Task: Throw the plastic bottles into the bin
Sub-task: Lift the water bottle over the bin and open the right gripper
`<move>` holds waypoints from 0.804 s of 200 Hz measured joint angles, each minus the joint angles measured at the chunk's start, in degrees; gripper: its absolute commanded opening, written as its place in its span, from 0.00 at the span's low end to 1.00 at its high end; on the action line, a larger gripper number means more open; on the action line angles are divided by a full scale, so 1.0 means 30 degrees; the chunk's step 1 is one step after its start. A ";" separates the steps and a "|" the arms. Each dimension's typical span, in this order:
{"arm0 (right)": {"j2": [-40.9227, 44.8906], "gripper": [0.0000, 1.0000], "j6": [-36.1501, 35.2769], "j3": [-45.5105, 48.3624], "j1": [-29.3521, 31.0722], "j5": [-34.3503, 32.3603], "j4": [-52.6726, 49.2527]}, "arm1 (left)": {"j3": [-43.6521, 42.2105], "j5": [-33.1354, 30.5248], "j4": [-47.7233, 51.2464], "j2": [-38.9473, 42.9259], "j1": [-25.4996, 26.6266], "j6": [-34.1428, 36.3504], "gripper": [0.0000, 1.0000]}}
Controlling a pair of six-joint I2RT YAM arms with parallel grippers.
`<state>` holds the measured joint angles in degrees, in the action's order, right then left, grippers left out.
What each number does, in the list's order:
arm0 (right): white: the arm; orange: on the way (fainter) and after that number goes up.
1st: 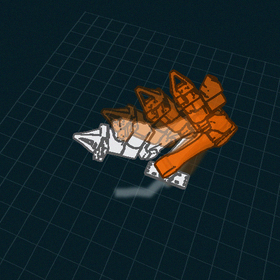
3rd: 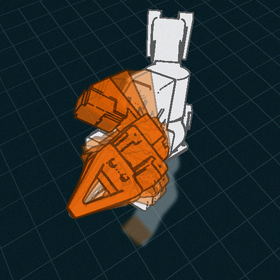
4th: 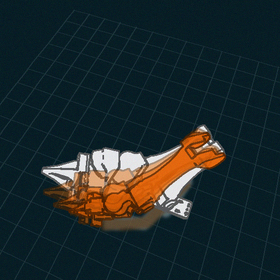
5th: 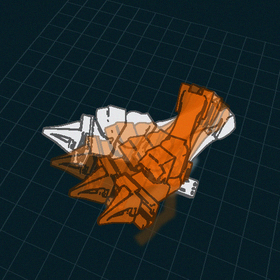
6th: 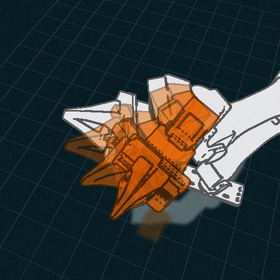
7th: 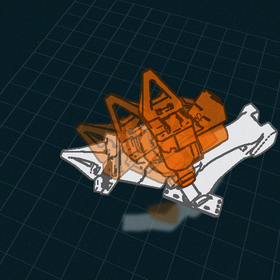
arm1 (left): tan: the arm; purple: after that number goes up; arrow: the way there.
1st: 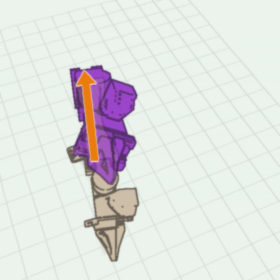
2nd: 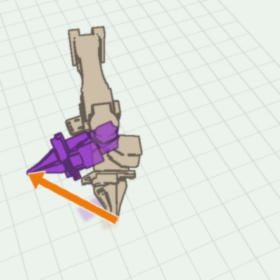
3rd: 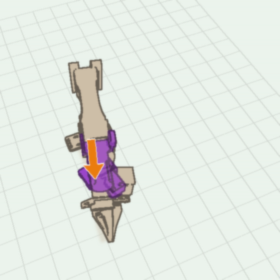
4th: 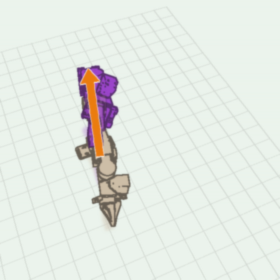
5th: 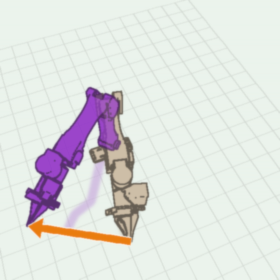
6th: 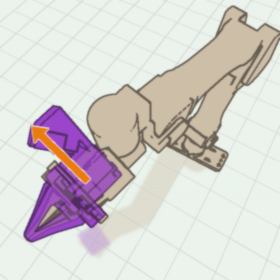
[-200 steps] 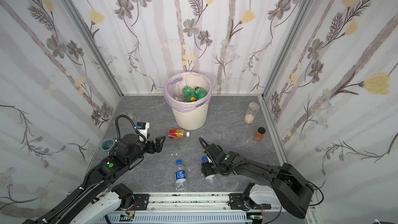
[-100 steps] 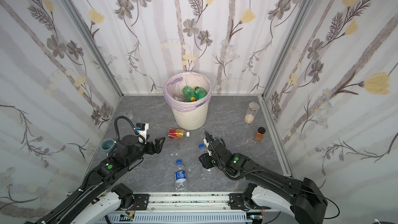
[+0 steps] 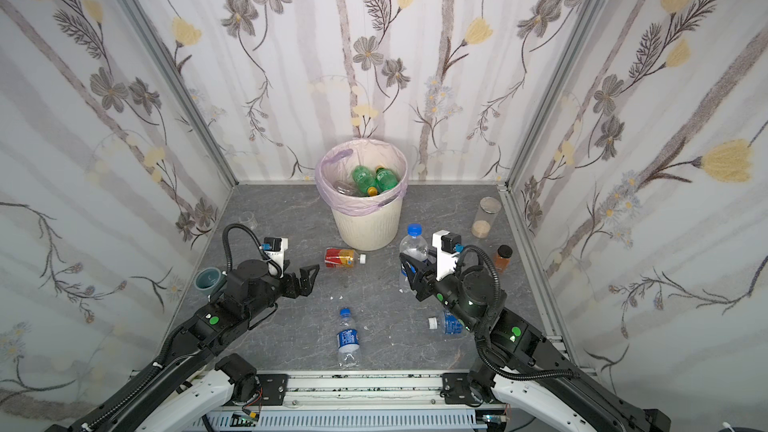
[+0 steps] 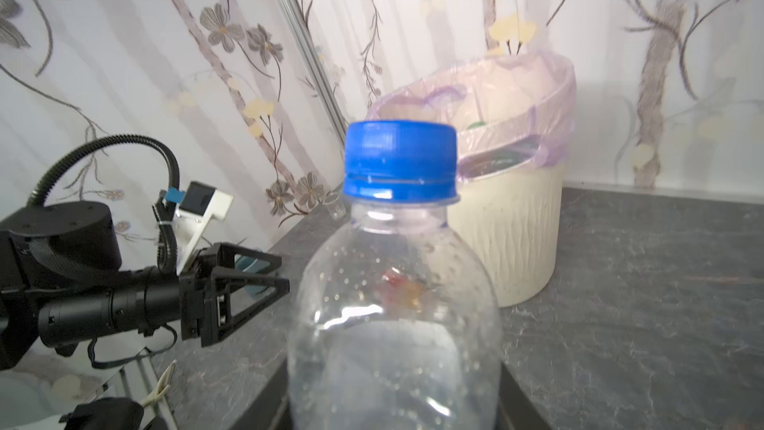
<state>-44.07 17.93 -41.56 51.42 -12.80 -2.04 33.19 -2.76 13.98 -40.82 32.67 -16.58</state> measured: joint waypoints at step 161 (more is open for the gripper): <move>-1.9030 0.96 -0.1326 -2.0735 -0.6178 0.6776 -0.4794 | 0.1829 0.0517 0.1311 -0.0525 -0.0022 -0.0517 1.00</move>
<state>-101.16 13.96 -103.77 32.88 7.53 -16.43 38.68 -1.21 17.91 -42.39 32.60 -18.13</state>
